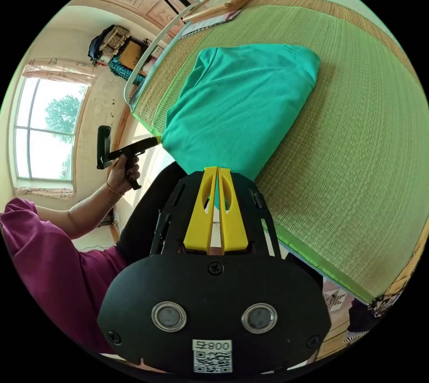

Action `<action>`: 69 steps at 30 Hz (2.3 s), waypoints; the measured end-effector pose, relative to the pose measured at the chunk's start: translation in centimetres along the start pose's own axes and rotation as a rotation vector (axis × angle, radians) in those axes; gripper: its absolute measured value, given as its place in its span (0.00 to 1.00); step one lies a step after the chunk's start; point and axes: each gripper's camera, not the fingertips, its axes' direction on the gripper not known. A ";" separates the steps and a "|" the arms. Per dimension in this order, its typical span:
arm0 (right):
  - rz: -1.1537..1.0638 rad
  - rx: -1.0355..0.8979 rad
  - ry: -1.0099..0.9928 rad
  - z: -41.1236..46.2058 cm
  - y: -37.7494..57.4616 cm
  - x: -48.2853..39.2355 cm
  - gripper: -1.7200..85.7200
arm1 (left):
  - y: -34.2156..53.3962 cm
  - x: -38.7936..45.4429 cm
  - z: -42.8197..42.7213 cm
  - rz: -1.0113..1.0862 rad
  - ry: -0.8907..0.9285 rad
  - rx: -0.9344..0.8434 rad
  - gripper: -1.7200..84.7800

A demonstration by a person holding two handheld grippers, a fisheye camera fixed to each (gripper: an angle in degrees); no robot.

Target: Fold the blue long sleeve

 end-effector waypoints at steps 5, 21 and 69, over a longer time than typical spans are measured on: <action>0.031 -0.001 0.041 1.1 3.6 1.7 0.02 | 0.8 1.1 1.3 0.031 -0.027 -0.007 0.02; 0.070 0.072 -0.045 0.5 8.4 5.9 0.02 | 0.0 6.1 6.0 0.096 -0.103 -0.032 0.02; 0.404 0.306 -0.462 -3.6 31.7 22.3 0.09 | -1.5 8.2 27.0 -0.174 0.509 -0.320 0.07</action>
